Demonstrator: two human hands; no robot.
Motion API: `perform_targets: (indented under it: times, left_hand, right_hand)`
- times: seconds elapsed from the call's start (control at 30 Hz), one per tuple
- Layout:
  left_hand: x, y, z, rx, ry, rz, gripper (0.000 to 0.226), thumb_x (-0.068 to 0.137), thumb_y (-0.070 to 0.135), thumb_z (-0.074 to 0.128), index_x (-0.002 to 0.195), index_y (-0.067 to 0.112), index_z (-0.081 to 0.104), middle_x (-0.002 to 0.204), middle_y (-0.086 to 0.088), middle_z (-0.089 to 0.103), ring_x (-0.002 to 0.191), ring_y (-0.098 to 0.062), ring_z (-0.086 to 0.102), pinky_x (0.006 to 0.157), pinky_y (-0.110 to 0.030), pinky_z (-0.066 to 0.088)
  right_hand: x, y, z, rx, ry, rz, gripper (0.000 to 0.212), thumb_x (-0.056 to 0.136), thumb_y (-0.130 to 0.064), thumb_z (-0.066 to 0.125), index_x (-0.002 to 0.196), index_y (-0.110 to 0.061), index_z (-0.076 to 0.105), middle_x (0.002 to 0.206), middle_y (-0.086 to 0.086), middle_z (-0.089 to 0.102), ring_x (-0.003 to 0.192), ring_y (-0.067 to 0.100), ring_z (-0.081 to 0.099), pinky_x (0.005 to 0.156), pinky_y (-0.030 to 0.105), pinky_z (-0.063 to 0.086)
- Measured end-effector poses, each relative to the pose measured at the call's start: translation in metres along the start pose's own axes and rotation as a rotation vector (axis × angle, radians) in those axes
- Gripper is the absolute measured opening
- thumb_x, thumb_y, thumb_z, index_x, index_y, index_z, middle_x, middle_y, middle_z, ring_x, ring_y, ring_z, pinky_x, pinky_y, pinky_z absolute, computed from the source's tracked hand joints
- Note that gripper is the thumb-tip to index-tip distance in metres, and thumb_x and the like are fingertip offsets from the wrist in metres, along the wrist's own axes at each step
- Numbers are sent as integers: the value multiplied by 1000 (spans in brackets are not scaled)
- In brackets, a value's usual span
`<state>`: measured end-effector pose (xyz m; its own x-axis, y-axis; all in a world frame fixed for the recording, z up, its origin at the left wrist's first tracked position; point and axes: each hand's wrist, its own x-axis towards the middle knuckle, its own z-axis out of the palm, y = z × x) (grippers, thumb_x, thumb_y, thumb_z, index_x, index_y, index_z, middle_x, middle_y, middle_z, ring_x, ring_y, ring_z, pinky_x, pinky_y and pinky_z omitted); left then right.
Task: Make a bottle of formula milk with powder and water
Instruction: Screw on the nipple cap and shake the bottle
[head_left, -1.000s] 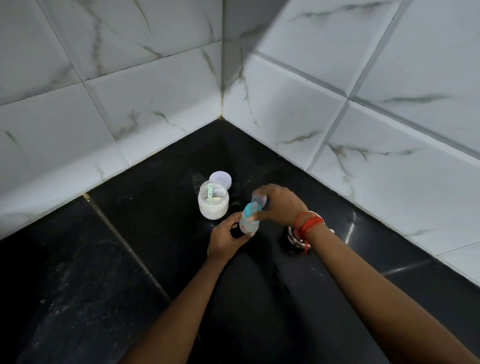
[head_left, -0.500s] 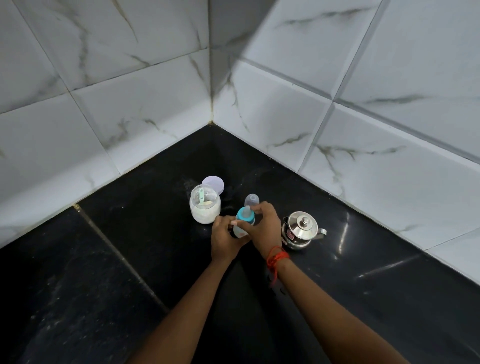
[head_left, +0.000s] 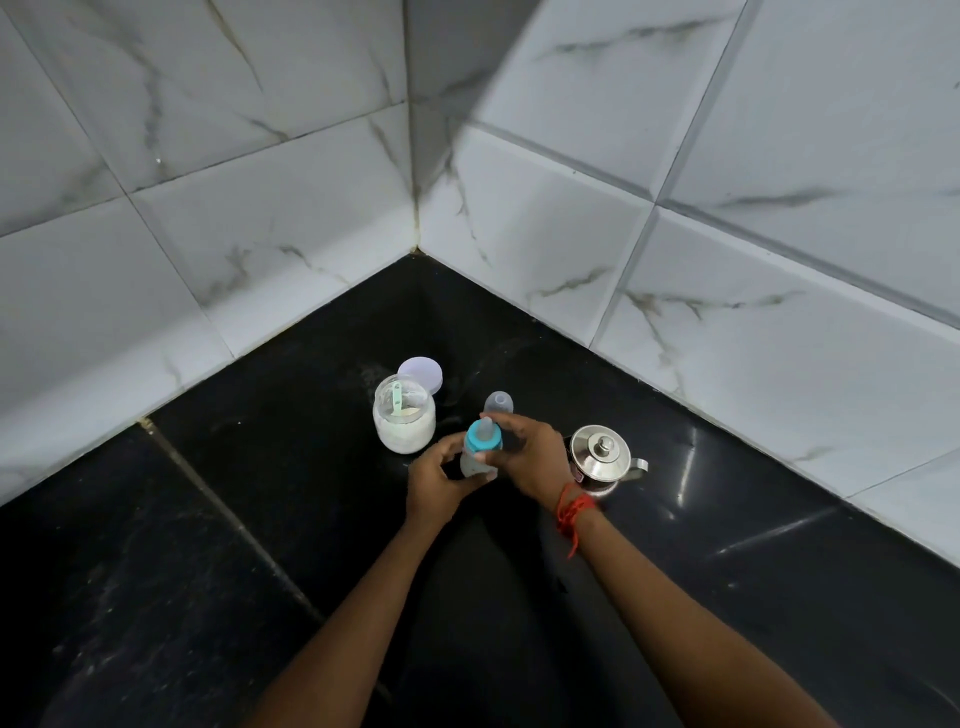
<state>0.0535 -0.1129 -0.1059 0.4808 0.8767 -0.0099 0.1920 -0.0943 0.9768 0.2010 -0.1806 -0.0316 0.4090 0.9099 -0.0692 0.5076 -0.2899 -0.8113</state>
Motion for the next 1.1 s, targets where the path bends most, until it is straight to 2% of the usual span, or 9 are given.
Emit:
perform_targets:
  times: [0.1,0.2,0.4,0.57,0.7,0.8,0.87,1.0,1.1]
  left_hand:
    - [-10,6,18,15,210,-45,44,70,13,93,104,27,70,101,14,75,95,4,69,80,-11,52]
    - [-12,7,27,87,291,-42,37,70,12,91,90,26,63,91,11,71,84,-3,69,74,-23,56]
    - [-7,3,26,196,311,-8,34,75,16,88,86,18,56,86,3,69,78,-13,68,71,-37,59]
    - [-6,2,24,213,291,14,32,77,15,87,86,17,56,82,6,66,75,-10,66,68,-39,59]
    - [-6,2,10,170,171,43,40,68,17,94,84,21,57,83,11,68,78,-5,67,67,-19,53]
    - [-5,0,-1,138,111,37,48,60,26,101,88,21,63,86,12,70,81,0,66,69,-13,50]
    - [-6,-1,-1,136,112,63,50,59,26,102,91,19,65,89,14,69,84,4,65,73,-10,48]
    - [-6,-2,-2,119,100,65,51,61,26,101,96,21,66,96,16,71,92,2,67,79,-11,50]
    - [-6,-3,-2,105,90,57,51,61,26,101,98,23,67,100,15,73,95,0,68,81,-12,51]
  right_hand:
    - [-12,3,23,72,159,92,50,70,-46,83,118,-45,68,109,-14,74,103,-1,66,94,28,55]
    - [-18,-1,37,-1,278,190,58,67,-64,74,122,-51,62,102,-11,68,95,1,63,86,28,56]
    - [-22,-20,42,-160,456,172,51,67,-55,81,114,-37,70,84,-5,66,89,13,53,78,34,52]
    - [-19,-22,45,-139,478,165,48,67,-53,82,104,-27,69,89,-6,67,91,15,53,77,37,52]
    - [-9,-28,25,-154,249,134,50,66,-48,84,100,-20,60,102,-4,62,98,18,58,80,38,53]
    - [8,-34,-19,-414,-123,88,70,65,-42,88,125,-21,60,123,2,59,116,25,51,94,42,50]
    - [26,-38,-45,-590,-254,50,81,67,-33,89,138,-24,52,136,5,52,126,28,46,104,45,46]
    - [74,-41,-59,-771,-340,20,71,81,-14,78,144,-26,48,140,9,50,130,32,49,106,48,46]
    - [97,-39,-42,-788,-485,8,57,84,-13,69,138,-25,56,137,10,56,126,34,54,105,47,47]
